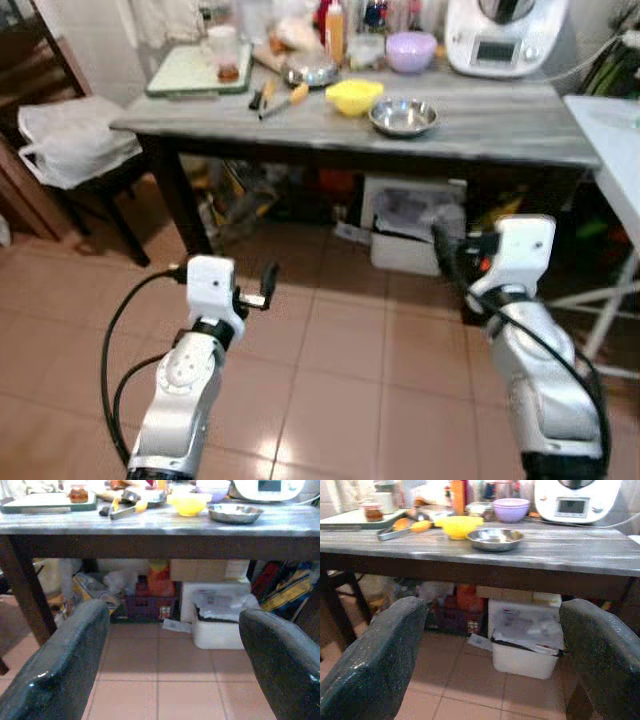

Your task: Setting the table

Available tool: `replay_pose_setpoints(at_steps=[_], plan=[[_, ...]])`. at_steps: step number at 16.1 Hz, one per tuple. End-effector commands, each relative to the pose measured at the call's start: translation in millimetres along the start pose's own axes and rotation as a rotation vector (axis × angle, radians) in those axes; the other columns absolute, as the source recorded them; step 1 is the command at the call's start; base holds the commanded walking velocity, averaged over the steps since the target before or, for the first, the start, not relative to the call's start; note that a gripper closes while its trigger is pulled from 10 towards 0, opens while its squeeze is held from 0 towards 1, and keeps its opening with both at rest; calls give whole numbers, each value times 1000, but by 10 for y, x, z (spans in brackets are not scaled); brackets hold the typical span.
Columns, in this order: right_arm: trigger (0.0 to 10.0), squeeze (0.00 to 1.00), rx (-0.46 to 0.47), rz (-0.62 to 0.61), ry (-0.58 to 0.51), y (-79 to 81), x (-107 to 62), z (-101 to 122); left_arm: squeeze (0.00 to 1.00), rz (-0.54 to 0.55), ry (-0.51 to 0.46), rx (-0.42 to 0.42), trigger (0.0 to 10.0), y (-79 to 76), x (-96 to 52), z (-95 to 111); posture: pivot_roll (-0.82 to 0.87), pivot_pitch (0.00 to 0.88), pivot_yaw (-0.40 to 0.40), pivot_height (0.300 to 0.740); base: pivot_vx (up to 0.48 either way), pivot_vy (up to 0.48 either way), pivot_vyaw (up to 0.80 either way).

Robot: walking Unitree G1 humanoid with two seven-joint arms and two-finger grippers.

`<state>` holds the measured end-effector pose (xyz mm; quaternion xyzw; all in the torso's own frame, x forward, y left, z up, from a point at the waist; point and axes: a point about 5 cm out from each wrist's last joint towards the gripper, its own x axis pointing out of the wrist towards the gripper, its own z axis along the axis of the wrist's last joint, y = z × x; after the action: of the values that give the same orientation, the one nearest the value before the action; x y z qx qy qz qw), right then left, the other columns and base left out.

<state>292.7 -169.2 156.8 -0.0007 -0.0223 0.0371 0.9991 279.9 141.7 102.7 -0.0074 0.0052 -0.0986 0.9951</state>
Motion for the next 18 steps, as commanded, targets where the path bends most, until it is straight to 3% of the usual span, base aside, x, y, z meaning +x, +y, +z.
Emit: replay_pose_setpoints(at_steps=[1,4,7,9,11,13,18], plan=[[10000,0,-19,34,-22,39,12,59,0,-12,-29,-3,10000,-8,15,60,-54,71,28,740,0,0,0],[10000,0,48,84,-30,69,-14,64,0,-33,-35,-24,10000,-29,26,64,-54,70,28,740,0,-86,0],[10000,0,8,40,-22,24,1,57,0,-36,-38,-35,10000,-38,36,70,-54,70,28,740,0,-356,0],[10000,0,-80,-4,-26,-2,7,59,0,-49,-40,-45,10000,-57,36,73,-58,74,32,740,0,-441,0],[10000,0,-58,-22,-37,-5,7,50,0,-57,-35,-37,10000,-59,34,65,-59,74,34,740,0,-480,0],[10000,0,-127,-98,-59,-62,20,53,0,-62,-29,-30,10000,-50,30,55,-58,76,36,740,0,-480,0],[10000,0,-20,-38,-23,-22,-9,11,0,-64,-29,-37,10000,-50,35,57,-59,83,37,740,0,-480,0]])
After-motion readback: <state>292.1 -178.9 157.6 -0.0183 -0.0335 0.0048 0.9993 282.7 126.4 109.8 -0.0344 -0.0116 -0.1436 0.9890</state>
